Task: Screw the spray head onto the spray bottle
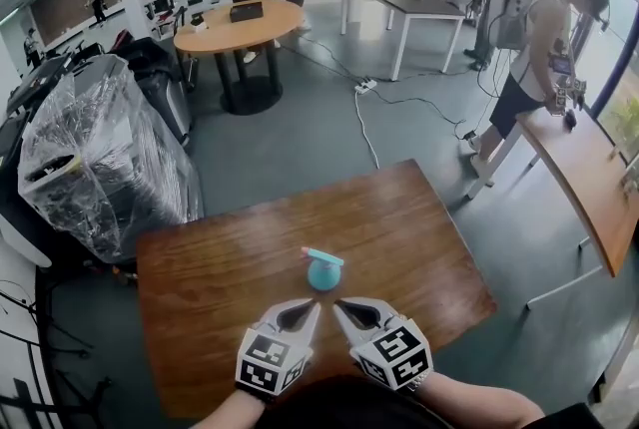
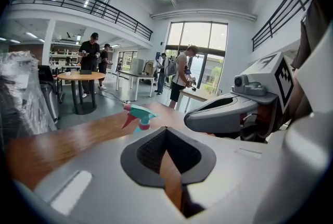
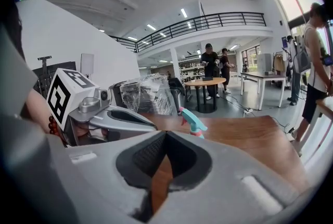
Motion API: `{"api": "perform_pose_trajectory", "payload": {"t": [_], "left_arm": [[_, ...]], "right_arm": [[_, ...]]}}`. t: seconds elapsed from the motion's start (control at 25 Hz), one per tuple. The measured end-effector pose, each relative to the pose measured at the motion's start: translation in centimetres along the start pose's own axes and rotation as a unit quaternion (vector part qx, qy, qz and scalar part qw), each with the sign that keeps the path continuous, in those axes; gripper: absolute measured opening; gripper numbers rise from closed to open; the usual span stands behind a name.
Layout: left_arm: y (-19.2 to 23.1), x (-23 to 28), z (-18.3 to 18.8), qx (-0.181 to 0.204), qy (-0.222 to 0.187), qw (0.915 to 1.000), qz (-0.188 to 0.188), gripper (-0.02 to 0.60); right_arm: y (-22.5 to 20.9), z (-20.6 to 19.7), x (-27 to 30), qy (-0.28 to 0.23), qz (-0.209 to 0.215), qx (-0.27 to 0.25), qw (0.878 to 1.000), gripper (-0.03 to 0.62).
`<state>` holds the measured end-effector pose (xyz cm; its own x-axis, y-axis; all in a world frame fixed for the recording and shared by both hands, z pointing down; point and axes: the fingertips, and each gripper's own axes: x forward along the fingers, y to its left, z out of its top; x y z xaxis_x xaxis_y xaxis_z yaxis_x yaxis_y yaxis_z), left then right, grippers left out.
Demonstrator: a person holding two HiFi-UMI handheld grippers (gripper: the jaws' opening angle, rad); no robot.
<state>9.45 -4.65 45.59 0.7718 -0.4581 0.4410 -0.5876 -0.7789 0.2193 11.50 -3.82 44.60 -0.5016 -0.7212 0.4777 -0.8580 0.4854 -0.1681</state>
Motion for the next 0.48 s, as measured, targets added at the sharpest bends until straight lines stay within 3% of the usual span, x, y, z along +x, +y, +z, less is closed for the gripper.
{"api": "perform_pose_trajectory", "payload": {"t": [0.48], "left_arm": [[0.23, 0.09, 0.16, 0.004, 0.001, 1.0000, 0.003, 0.012]], "right_arm": [[-0.09, 0.07, 0.19, 0.004, 0.001, -0.002, 1.000, -0.009]]}}
